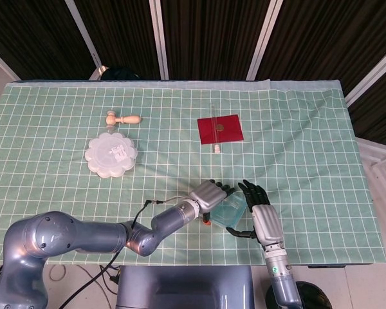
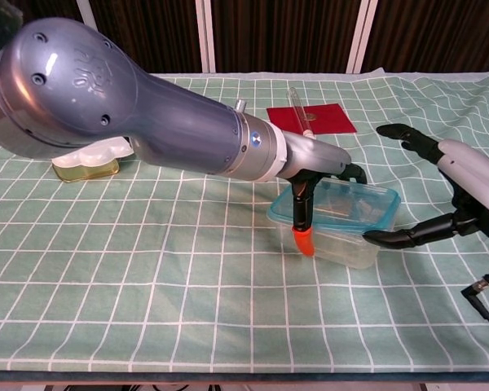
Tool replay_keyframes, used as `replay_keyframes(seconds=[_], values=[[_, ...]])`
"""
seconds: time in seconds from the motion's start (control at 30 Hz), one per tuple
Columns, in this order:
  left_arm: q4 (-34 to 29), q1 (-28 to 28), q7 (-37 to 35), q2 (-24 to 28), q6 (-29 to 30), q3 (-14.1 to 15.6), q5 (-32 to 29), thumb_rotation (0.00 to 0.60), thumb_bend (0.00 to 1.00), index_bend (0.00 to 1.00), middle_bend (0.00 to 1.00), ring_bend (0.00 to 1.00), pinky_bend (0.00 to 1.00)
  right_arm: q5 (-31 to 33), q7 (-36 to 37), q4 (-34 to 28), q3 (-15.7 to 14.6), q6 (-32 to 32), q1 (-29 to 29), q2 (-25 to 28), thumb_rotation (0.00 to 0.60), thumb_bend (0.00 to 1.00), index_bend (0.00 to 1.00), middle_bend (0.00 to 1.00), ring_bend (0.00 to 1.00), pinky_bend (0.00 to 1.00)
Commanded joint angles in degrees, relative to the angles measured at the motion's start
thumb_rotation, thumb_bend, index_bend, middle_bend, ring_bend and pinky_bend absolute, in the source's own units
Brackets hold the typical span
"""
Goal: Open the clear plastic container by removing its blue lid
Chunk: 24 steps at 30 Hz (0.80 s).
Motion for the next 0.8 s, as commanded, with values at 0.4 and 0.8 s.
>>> replay_keyframes(seconds=[0.4,0.8], values=[[-0.6,-1.5,0.0,0.3,0.6,1.3,-1.0,0.6,0.0,0.03,0.06,0.09,0.25,0.8,-0.5,-0.6,1.2,-0.1,0.3,-0.9,0.6,0.26,0.0,0.0,0.0,0.0],[-0.9,-1.8,-0.1,0.4,2.8,1.1,-0.6,0.6,0.0,0.01,0.05,0.09,0.25,1.5,-0.9,-1.0,2.1,-0.1,0.5,-1.0,0.6,0.26,0.0,0.0,0.0,0.0]])
